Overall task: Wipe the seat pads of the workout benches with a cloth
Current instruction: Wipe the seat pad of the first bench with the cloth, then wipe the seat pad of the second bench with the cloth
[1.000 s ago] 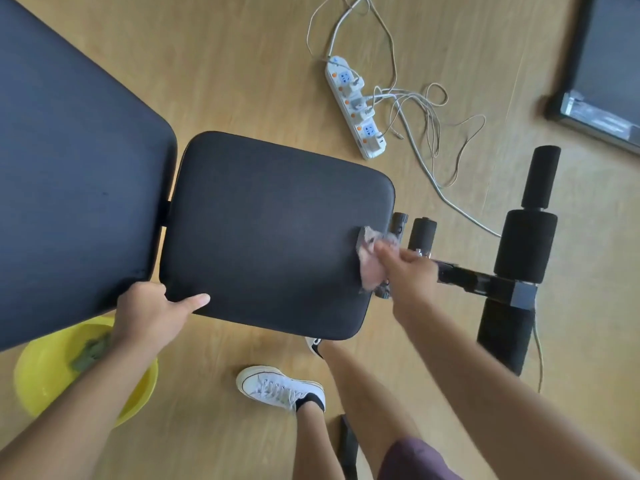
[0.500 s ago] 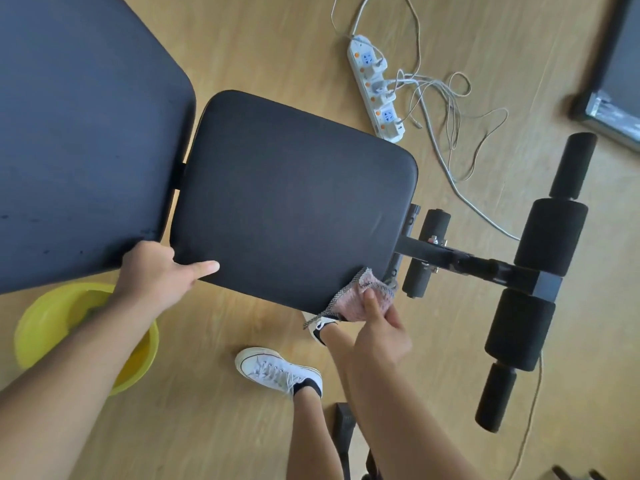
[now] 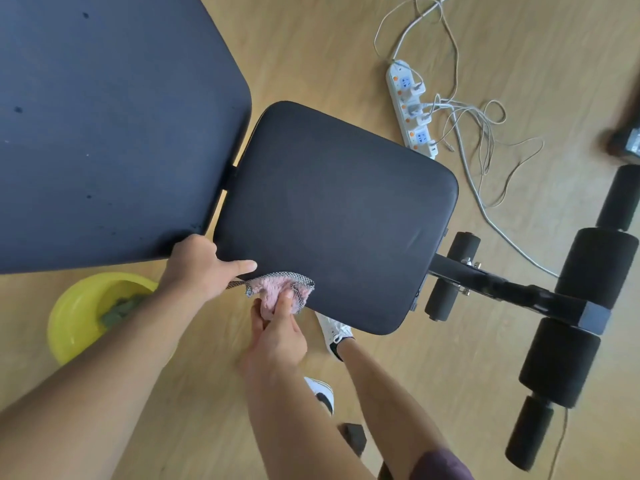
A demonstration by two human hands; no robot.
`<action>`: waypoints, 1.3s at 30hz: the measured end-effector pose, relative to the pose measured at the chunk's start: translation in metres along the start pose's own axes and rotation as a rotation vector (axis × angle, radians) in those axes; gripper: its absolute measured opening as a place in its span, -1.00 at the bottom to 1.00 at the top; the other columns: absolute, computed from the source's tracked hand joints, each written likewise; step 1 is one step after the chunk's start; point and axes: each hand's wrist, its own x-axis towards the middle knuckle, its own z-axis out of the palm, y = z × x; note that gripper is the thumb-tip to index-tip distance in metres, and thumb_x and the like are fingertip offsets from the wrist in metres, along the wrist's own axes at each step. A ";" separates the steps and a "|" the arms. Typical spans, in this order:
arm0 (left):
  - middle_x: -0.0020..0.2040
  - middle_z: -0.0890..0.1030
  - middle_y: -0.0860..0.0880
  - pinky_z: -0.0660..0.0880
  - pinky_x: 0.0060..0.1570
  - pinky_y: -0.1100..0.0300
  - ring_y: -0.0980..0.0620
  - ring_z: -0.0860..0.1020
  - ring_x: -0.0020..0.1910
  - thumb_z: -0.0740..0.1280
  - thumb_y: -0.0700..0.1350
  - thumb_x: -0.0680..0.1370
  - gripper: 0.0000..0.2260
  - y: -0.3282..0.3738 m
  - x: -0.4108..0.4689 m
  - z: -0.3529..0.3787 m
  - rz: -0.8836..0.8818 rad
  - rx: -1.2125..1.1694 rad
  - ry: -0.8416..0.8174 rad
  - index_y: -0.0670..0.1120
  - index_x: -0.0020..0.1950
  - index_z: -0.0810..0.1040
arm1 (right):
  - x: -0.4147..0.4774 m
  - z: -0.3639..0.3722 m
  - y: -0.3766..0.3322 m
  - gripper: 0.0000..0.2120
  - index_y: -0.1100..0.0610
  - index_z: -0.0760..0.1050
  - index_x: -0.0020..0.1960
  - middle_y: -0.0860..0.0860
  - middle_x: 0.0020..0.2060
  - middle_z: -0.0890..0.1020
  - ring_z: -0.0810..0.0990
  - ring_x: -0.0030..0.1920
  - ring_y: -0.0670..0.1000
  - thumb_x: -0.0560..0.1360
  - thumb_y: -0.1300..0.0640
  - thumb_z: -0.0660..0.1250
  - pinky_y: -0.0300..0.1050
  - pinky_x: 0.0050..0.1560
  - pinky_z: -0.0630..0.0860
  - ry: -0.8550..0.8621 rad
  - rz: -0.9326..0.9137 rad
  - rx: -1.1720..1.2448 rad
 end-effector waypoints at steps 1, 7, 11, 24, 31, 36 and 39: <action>-0.42 0.21 -0.05 0.07 -0.44 0.04 -0.04 0.19 -0.46 0.59 0.16 0.36 -0.35 0.000 -0.001 0.000 0.004 0.005 0.001 -0.13 -0.43 0.15 | 0.000 -0.003 -0.009 -0.70 0.27 0.67 -0.05 0.02 -0.17 0.79 0.77 -0.13 0.00 0.51 0.01 0.52 -0.19 -0.04 0.63 0.052 0.005 0.001; -0.43 0.35 -0.06 0.15 -0.47 0.09 0.01 0.31 -0.46 0.60 0.15 0.34 -0.41 0.006 -0.007 0.001 -0.043 -0.037 0.023 -0.18 -0.43 0.28 | 0.007 -0.017 -0.027 -0.68 0.26 0.60 -0.04 0.03 -0.19 0.71 0.65 -0.23 -0.02 0.53 -0.02 0.49 -0.20 -0.31 0.50 0.155 -0.018 -0.023; -0.45 0.50 -0.16 0.27 -0.42 0.04 -0.17 0.41 -0.41 0.50 0.01 0.48 -0.52 -0.008 -0.003 -0.004 0.052 -0.057 -0.012 -0.23 -0.46 0.39 | -0.002 0.015 0.001 -0.67 0.28 0.59 -0.07 0.09 -0.28 0.71 0.63 -0.36 -0.03 0.53 -0.01 0.49 -0.22 -0.34 0.52 0.017 0.016 -0.044; 0.17 0.73 -0.04 0.42 0.00 0.25 0.05 0.63 0.06 0.34 -0.01 0.61 -0.72 -0.056 -0.081 0.019 0.029 -0.601 0.121 -0.10 0.23 0.69 | -0.037 -0.049 -0.002 -0.51 0.07 0.39 -0.53 -0.14 -0.63 0.36 0.29 -0.50 -0.11 0.48 0.08 0.54 -0.26 -0.38 0.31 -0.067 -0.606 -0.879; -0.01 0.71 0.11 0.46 -0.04 0.29 0.11 0.67 0.00 0.46 -0.06 0.55 -0.86 -0.173 -0.174 0.013 -0.092 -0.961 0.224 0.10 0.09 0.69 | -0.097 -0.019 0.063 -0.94 0.09 0.68 -0.15 -0.12 -0.45 0.57 0.44 -0.41 -0.18 0.47 0.12 0.52 -0.44 -0.38 0.36 -0.507 -1.031 -1.278; 0.02 0.72 0.19 0.44 -0.13 0.46 0.40 0.62 -0.07 0.44 0.00 0.56 -0.87 -0.260 -0.247 0.021 -0.178 -0.996 0.311 0.15 0.09 0.68 | -0.141 -0.034 0.116 -0.71 -0.07 0.71 -0.05 -0.07 -0.28 0.69 0.56 -0.28 -0.21 0.44 0.33 0.48 -0.45 -0.25 0.46 -0.885 -1.089 -1.467; -0.12 0.75 0.13 0.63 -0.18 0.15 0.13 0.72 -0.13 0.45 -0.02 0.49 -0.91 -0.311 -0.301 0.058 -0.301 -1.039 0.230 0.16 -0.06 0.72 | -0.148 -0.061 0.147 -0.60 -0.12 0.70 0.02 -0.08 -0.12 0.70 0.66 -0.08 -0.08 0.41 0.36 0.45 -0.20 -0.09 0.57 -1.153 -1.127 -1.669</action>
